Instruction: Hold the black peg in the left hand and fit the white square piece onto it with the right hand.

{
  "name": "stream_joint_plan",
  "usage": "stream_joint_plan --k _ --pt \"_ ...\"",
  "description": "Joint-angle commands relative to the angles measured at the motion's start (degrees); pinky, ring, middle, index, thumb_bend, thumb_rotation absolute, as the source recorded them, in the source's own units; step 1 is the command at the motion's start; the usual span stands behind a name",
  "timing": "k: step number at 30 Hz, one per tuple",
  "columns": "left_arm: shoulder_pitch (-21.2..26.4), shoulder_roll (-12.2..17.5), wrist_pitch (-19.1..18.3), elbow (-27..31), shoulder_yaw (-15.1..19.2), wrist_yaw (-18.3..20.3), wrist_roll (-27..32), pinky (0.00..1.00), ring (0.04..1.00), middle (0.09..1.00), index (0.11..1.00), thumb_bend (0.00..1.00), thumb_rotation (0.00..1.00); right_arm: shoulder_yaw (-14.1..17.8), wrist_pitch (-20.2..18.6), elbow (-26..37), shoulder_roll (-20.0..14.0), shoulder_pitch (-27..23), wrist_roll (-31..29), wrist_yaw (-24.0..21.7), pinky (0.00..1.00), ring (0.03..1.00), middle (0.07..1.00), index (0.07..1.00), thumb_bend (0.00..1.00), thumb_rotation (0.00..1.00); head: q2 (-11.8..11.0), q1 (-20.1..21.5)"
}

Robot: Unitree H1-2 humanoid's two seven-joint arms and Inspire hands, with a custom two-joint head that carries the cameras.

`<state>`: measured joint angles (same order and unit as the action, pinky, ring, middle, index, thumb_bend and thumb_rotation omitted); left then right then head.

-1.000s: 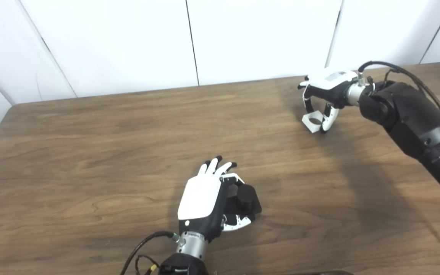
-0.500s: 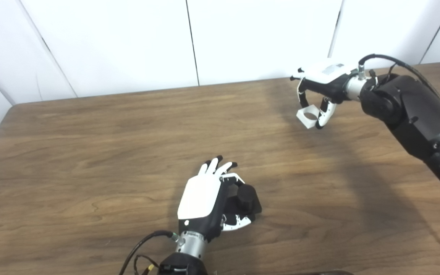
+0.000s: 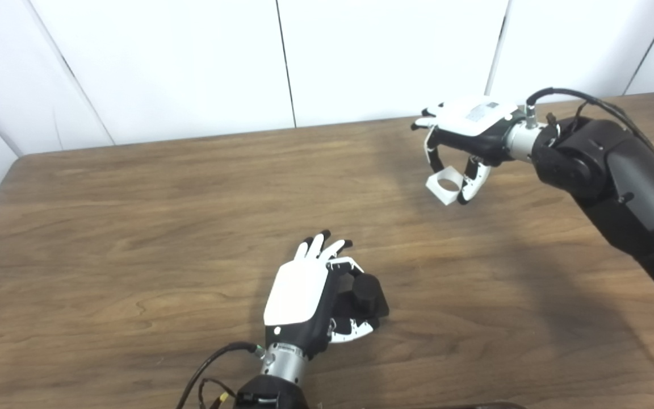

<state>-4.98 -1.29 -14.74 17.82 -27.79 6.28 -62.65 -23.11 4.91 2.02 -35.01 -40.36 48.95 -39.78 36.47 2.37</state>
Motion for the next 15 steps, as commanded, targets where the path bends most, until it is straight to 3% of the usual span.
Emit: stream_joint_plan --k 1,15 --pt "-0.1 0.1 -0.3 -1.1 0.1 -0.1 -0.6 1.0 0.995 0.89 0.487 0.52 0.08 1.8 -1.5 4.5 -0.5 -1.4 -0.9 -0.8 1.0 1.0 0.953 0.492 0.53 0.14 0.1 0.1" --pt "0.7 0.5 -0.1 -1.5 0.8 0.1 -0.2 1.0 0.994 0.892 0.487 0.52 0.08 4.4 -5.9 20.0 1.6 1.8 -5.7 -8.7 1.0 1.0 0.956 0.493 0.52 0.14 0.0 -0.2"
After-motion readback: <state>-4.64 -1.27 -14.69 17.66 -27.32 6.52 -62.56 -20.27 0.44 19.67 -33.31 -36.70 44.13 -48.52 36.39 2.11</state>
